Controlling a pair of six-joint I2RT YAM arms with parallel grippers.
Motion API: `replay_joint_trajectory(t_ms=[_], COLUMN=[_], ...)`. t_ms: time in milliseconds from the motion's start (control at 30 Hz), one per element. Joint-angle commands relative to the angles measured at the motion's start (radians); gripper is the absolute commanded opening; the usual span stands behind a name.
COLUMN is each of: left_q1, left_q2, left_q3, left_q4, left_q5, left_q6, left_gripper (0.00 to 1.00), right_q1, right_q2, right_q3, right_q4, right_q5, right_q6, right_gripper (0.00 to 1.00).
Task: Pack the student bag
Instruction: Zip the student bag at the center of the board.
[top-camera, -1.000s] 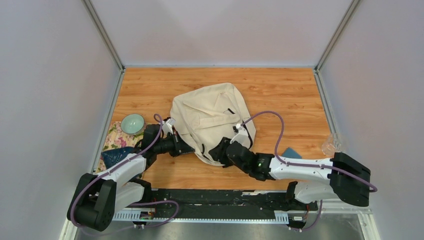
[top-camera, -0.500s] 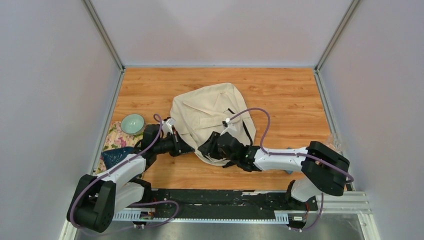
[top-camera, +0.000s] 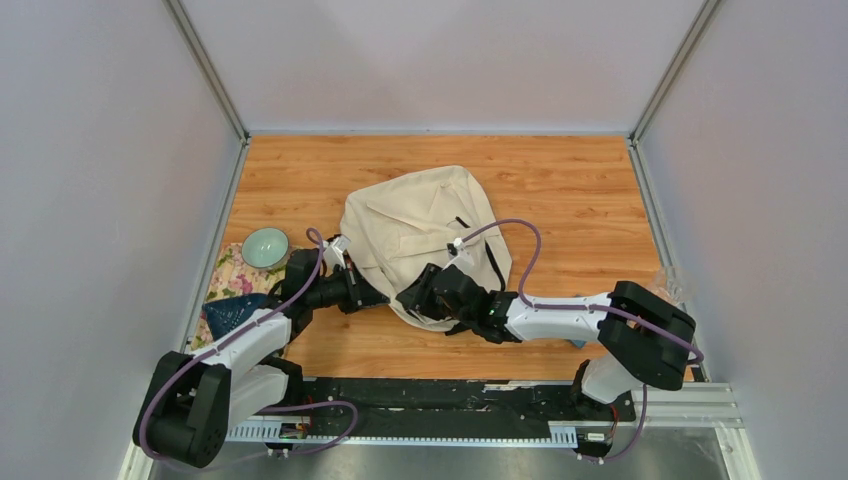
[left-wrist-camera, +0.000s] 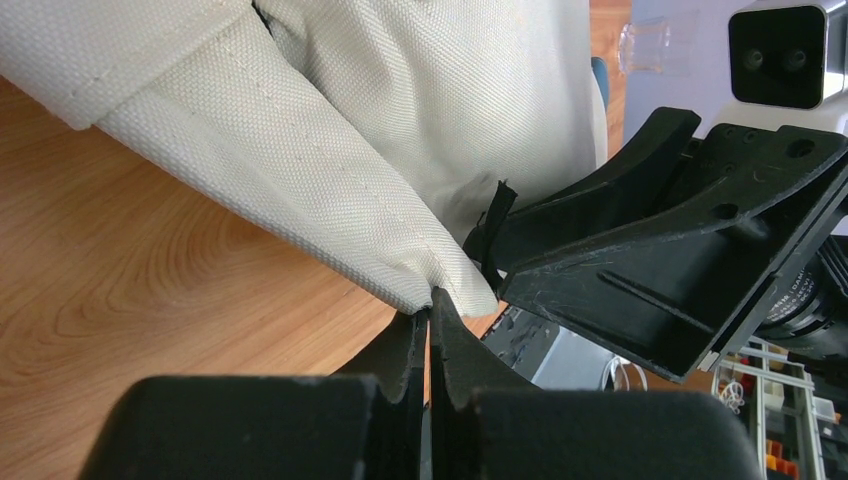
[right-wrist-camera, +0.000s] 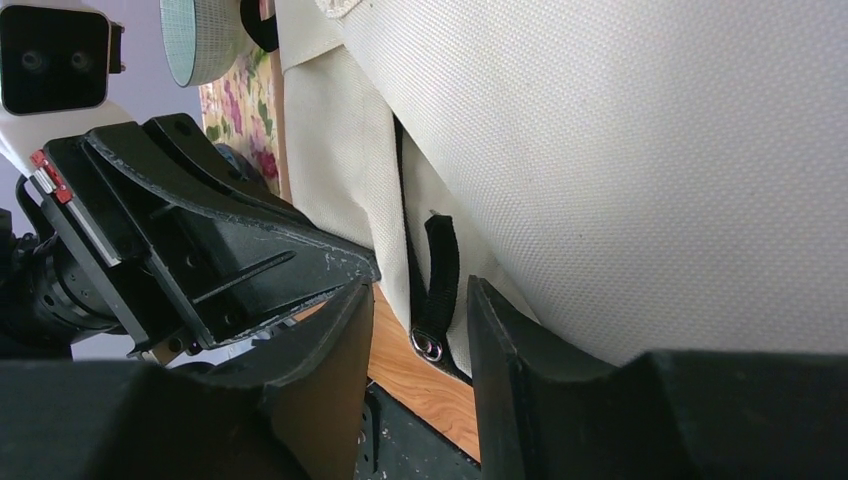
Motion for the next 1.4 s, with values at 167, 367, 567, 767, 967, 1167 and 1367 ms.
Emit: replay_joint_trajectory(t_ms=[167, 367, 567, 767, 967, 1167, 1367], left_q1=[0.009, 0.009, 0.009, 0.009, 0.009, 0.007, 0.007], left_q2=[-0.030, -0.039, -0.031, -0.016, 0.001, -0.094, -0.178], left_q3=[0.005, -0.006, -0.014, -0.006, 0.026, 0.101, 0.097], left_q4=[0.084, 0.085, 0.096, 0.088, 0.053, -0.131, -0.271], left_q5=[0.050, 0.047, 0.043, 0.035, 0.056, 0.012, -0.002], left_q6=[-0.009, -0.012, -0.020, -0.014, -0.009, -0.017, -0.143], left_gripper=[0.00, 0.00, 0.00, 0.01, 0.61, 0.74, 0.75], right_q1=[-0.010, -0.013, -0.012, 0.016, 0.053, 0.059, 0.062], right_q2=[0.083, 0.066, 0.011, -0.043, -0.089, -0.101, -0.120], right_q3=[0.045, -0.006, -0.064, -0.073, -0.081, -0.062, -0.067], right_q4=[0.070, 0.125, 0.156, 0.099, 0.059, 0.006, 0.012], right_q5=[0.001, 0.064, 0.101, 0.159, 0.182, 0.196, 0.210], right_q6=[0.072, 0.100, 0.095, -0.003, -0.043, -0.052, -0.060], right_gripper=[0.32, 0.10, 0.00, 0.00, 0.00, 0.00, 0.00])
